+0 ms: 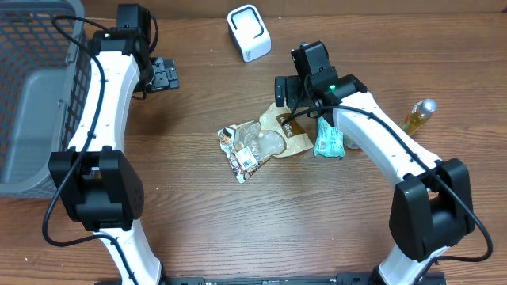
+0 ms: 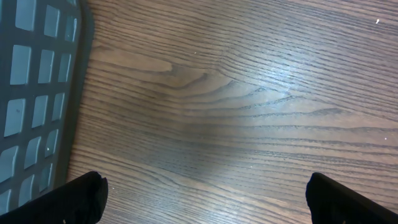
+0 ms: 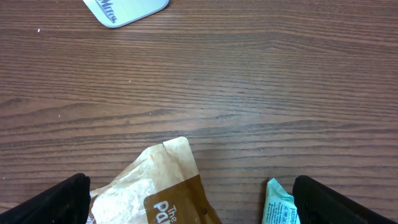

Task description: Scan the item barcode

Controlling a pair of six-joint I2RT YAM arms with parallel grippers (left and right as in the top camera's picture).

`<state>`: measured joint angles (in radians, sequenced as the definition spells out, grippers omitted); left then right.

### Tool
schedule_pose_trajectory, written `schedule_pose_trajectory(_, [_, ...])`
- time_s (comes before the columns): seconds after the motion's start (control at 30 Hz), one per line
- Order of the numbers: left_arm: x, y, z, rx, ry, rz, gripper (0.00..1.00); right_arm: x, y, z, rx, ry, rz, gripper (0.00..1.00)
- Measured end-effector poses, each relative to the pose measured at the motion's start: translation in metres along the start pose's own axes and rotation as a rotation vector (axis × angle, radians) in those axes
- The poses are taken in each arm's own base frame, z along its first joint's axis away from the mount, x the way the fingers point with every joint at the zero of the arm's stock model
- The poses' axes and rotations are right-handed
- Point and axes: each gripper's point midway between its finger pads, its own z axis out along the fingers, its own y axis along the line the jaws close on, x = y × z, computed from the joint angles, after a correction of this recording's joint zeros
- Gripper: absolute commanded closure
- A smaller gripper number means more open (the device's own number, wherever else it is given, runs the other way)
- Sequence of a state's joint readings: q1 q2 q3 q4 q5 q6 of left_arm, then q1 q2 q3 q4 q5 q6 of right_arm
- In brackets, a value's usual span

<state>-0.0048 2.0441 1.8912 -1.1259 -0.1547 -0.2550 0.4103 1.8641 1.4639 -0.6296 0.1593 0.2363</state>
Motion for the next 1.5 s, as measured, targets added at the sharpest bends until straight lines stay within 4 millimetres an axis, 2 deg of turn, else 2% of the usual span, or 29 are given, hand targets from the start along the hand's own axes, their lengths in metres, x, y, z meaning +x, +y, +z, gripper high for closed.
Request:
schedule_pose_trajectory(0.9, [0.000, 0.000, 0.000, 0.000, 0.000, 0.000, 0.00, 0.000, 0.000, 0.000, 0.002, -0.001, 0.000, 0.00])
schedule_pose_trajectory(1.27, [-0.007, 0.003, 0.000, -0.003, -0.027, -0.011, 0.00, 0.000, 0.000, 0.000, 0.002, -0.001, 0.000, 0.00])
schedule_pose_trajectory(1.5, [0.010, 0.002, 0.005, 0.008, 0.042, -0.001, 0.00, 0.000, 0.000, 0.000, 0.002, -0.001, 0.000, 0.00])
